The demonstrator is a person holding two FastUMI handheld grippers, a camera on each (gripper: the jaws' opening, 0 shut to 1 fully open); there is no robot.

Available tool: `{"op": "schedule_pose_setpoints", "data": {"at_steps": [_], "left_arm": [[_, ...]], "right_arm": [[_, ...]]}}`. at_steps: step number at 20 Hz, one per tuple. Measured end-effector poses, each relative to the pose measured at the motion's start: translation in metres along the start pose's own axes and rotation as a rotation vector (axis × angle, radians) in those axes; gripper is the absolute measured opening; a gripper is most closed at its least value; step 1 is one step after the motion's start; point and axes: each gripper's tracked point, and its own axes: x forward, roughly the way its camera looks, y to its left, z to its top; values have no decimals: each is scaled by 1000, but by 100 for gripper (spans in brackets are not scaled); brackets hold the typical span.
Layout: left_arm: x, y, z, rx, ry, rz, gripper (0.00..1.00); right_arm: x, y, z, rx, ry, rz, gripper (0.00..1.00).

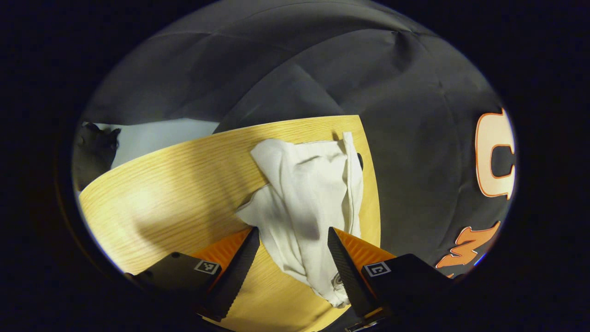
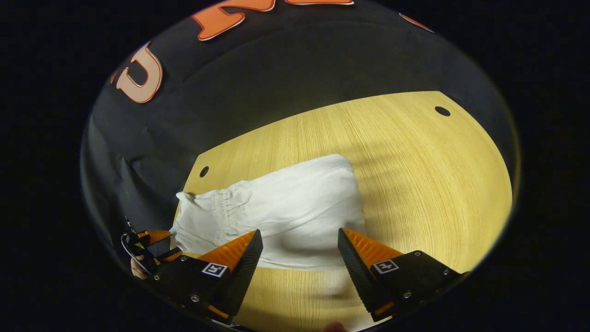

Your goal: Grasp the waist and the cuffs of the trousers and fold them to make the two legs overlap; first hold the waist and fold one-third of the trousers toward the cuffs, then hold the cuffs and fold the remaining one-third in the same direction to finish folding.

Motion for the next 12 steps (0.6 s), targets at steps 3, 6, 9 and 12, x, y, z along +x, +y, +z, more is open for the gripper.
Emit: {"op": "schedule_pose_setpoints", "data": {"at_steps": [3,6,9,12], "left_arm": [[21,-6,5,21,16,9,85],[45,0,8,51,3,97,60],[43,-17,6,79,-5,107,6],[30,-59,12,251,-58,74,4]], "right_arm": [[2,-4,-2,2,7,-11,99],[-2,-7,-1,6,0,-22,99],[-13,-11,-1,7,-19,-36,99],[-25,-20,0,-17,-46,-60,99]]}}
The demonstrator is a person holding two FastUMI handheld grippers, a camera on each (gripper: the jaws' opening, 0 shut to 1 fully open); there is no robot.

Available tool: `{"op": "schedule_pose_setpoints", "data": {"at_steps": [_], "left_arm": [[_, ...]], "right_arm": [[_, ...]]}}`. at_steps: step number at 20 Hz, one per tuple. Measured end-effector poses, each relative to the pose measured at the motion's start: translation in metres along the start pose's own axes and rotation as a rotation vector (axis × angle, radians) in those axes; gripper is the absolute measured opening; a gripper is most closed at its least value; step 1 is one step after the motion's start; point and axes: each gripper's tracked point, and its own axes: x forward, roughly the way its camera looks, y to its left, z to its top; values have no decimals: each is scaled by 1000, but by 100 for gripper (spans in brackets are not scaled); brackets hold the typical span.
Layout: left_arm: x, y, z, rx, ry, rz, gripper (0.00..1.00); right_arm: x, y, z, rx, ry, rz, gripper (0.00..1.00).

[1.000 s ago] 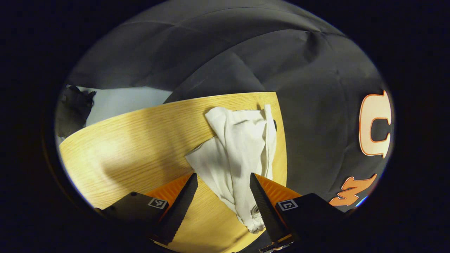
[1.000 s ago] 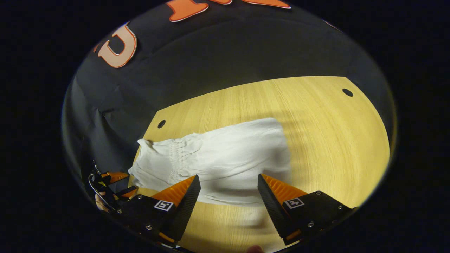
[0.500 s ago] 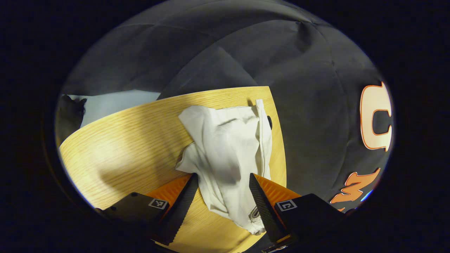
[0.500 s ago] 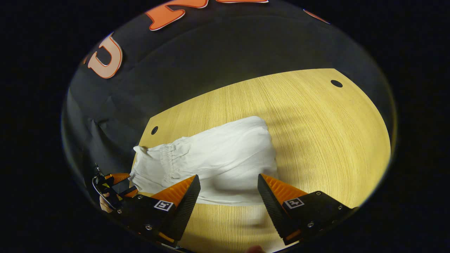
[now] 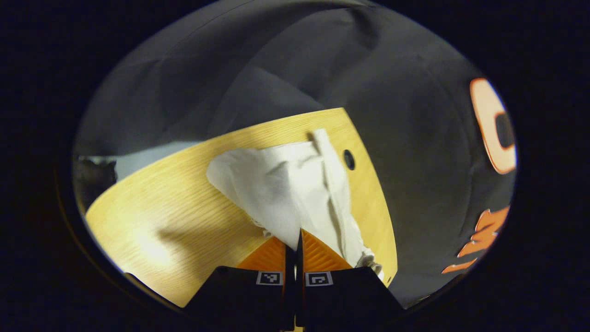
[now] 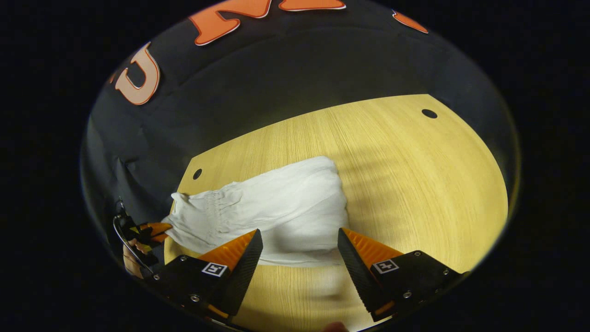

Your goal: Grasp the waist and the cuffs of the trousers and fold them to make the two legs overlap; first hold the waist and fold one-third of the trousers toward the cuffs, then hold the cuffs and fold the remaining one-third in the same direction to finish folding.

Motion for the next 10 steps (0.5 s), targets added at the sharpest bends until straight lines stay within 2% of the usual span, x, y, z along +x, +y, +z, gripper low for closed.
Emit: {"op": "schedule_pose_setpoints", "data": {"at_steps": [3,6,10], "left_arm": [[-34,-49,11,170,-73,-22,4],[-68,-109,18,316,-135,-66,4],[-92,-188,-11,478,-192,-134,4]], "right_arm": [[-13,-20,12,-29,-50,-54,99],[-24,-25,21,-39,-90,-56,98],[-43,-57,26,-67,-133,-67,99]]}}
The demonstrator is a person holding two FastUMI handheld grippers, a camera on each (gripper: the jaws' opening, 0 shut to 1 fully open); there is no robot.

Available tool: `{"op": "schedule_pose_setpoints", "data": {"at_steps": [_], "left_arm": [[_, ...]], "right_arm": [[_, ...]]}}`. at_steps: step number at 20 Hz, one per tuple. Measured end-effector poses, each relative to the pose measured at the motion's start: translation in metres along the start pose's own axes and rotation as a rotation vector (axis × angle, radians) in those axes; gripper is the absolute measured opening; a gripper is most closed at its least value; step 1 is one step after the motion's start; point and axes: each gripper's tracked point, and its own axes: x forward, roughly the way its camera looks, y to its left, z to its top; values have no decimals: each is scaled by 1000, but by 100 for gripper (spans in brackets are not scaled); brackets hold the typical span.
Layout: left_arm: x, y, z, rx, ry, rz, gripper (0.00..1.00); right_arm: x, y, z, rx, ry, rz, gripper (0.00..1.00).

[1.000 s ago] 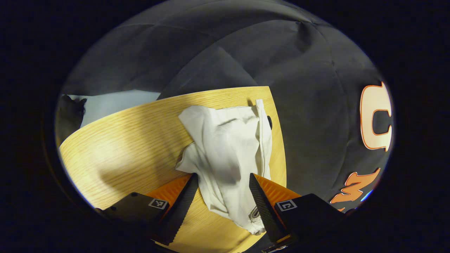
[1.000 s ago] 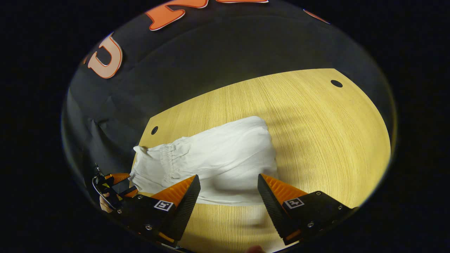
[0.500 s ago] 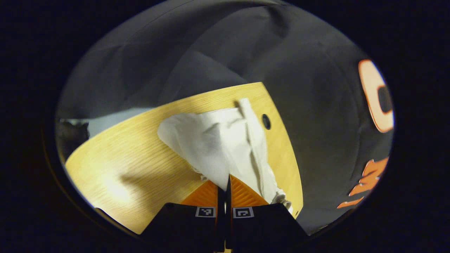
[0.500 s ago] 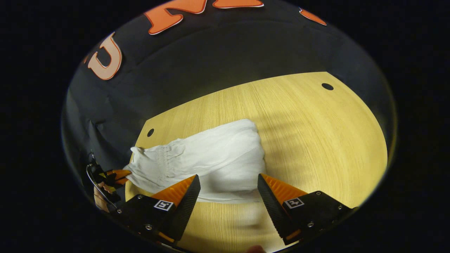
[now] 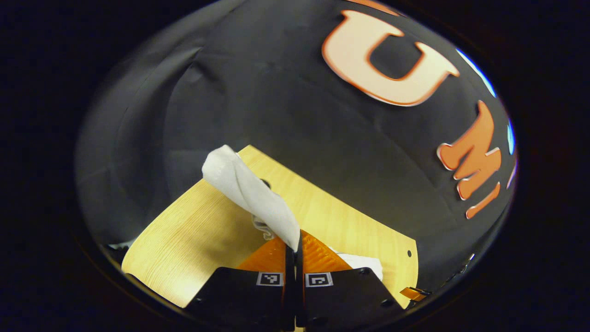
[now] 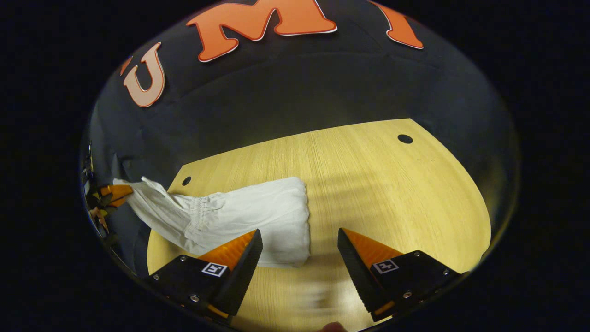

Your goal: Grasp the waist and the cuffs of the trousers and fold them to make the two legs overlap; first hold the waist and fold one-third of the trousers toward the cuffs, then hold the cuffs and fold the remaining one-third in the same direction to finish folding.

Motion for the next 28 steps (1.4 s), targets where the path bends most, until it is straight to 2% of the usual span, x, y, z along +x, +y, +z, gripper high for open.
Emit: {"op": "schedule_pose_setpoints", "data": {"at_steps": [7,13,20,24,26,28], "left_arm": [[1,-121,-21,164,14,-93,2],[31,-220,-101,259,153,-198,4],[84,-254,-176,352,333,-270,4],[95,-258,-186,374,423,-315,4],[94,-263,-170,363,464,-361,13],[88,-271,-157,336,497,-413,47]], "right_arm": [[-28,-63,-5,20,-52,-49,98],[-45,-124,-13,115,-59,-119,98],[-59,-168,-40,194,-29,-187,98],[-59,-175,-44,207,-16,-197,98],[-59,-174,-45,208,-14,-194,98],[-58,-174,-44,203,-12,-185,98]]}}
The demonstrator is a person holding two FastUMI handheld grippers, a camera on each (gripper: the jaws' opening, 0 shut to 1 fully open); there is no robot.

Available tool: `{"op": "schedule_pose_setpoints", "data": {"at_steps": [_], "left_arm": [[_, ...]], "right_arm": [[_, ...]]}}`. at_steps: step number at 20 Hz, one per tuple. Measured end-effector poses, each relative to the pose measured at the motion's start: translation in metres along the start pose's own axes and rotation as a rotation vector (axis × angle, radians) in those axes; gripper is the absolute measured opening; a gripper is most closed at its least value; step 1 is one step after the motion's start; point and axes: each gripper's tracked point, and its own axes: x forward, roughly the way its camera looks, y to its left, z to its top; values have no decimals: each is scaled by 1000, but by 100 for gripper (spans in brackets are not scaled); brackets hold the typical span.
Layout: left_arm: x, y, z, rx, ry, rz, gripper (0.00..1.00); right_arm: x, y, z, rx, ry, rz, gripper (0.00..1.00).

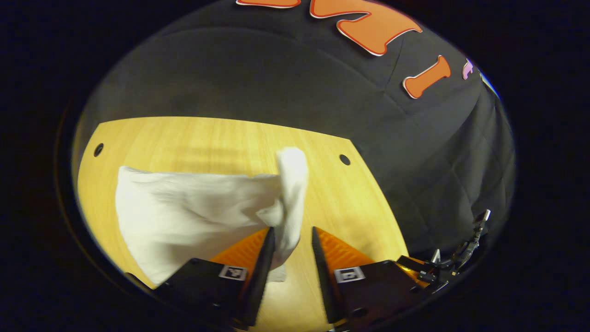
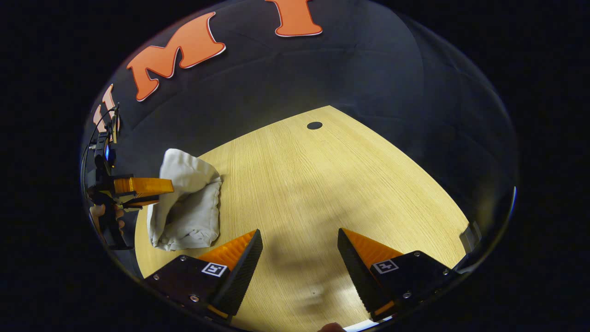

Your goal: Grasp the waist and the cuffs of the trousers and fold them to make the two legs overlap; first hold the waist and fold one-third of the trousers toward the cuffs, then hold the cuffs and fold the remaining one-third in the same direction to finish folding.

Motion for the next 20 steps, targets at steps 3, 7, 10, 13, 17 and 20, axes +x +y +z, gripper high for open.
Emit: {"op": "schedule_pose_setpoints", "data": {"at_steps": [3,7,10,13,17,20], "left_arm": [[-2,-16,-26,3,-17,1,97],[-44,-12,-7,20,-130,47,98],[-84,7,13,44,-225,110,99],[-136,31,37,69,-320,181,99],[-203,55,62,91,-457,275,99],[-251,49,79,119,-570,351,99]], "right_arm": [[2,13,7,-18,-8,21,99],[-1,41,23,-66,-36,77,98],[-5,72,43,-107,-74,132,99],[-14,106,68,-134,-130,185,98],[-31,148,100,-208,-228,233,98],[-47,180,117,-243,-295,272,98]]}}
